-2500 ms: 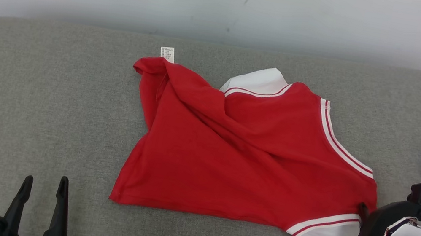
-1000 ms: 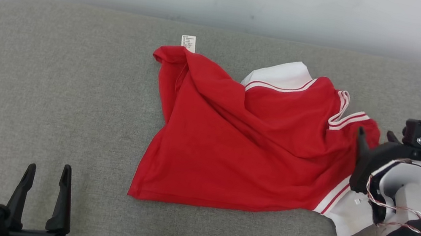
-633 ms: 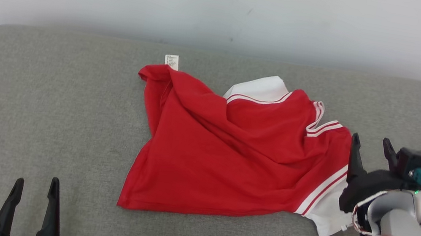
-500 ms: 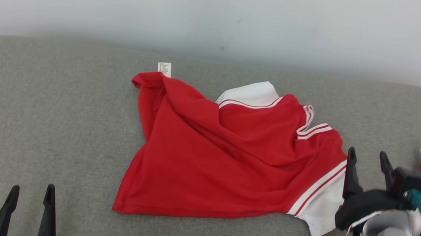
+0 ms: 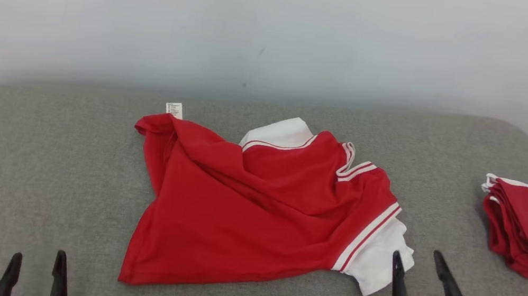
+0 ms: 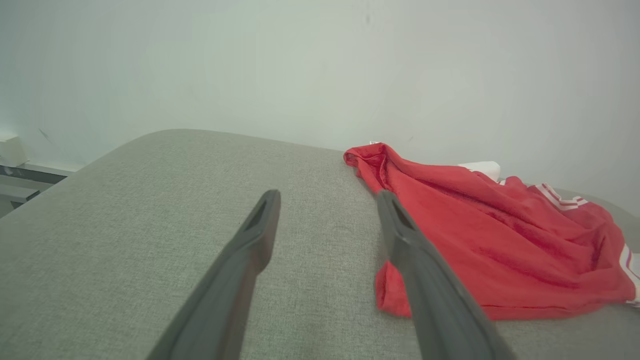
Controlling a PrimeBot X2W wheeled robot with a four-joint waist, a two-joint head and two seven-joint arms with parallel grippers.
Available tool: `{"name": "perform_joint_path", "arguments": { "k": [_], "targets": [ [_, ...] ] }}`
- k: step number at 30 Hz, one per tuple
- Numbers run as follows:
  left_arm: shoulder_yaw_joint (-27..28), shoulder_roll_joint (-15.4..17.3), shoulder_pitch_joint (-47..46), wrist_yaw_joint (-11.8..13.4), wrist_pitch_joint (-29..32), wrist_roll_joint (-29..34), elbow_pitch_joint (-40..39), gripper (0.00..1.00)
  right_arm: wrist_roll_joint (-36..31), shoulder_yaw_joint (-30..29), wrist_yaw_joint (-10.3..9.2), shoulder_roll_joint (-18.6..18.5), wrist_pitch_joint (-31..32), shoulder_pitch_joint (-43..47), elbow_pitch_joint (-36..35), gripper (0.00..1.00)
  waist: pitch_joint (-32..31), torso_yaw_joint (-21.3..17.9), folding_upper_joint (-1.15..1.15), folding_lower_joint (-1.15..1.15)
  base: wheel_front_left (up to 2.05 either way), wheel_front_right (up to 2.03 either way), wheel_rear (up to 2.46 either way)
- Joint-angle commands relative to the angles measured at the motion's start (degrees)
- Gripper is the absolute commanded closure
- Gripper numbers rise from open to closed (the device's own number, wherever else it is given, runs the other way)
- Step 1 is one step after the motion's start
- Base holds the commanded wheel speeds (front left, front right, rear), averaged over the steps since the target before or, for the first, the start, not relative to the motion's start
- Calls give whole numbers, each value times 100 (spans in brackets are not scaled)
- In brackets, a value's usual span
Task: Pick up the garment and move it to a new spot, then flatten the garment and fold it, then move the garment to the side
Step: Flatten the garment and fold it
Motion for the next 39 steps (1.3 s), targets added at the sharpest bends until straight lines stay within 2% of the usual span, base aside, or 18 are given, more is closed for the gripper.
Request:
{"name": "perform_joint_path", "arguments": {
  "k": [1,11,20,39],
  "targets": [
    [-19,2,59,7,-3,47,29,0,70,62,-16,17,-20,186,-143,0,-50,-53,0,1,0,0,0],
    [-162,1,123,17,-3,26,92,0,220,168,-16,52,39,761,-562,0,-172,-109,0,1,0,0,0],
    [-230,2,190,32,-2,42,73,0,128,102,-16,73,161,802,-782,0,-180,-94,0,1,0,0,0],
    [-373,1,201,-33,-2,63,312,0,90,-3,-16,69,398,595,-762,0,-92,-142,0,1,0,0,0]
  ]
}}
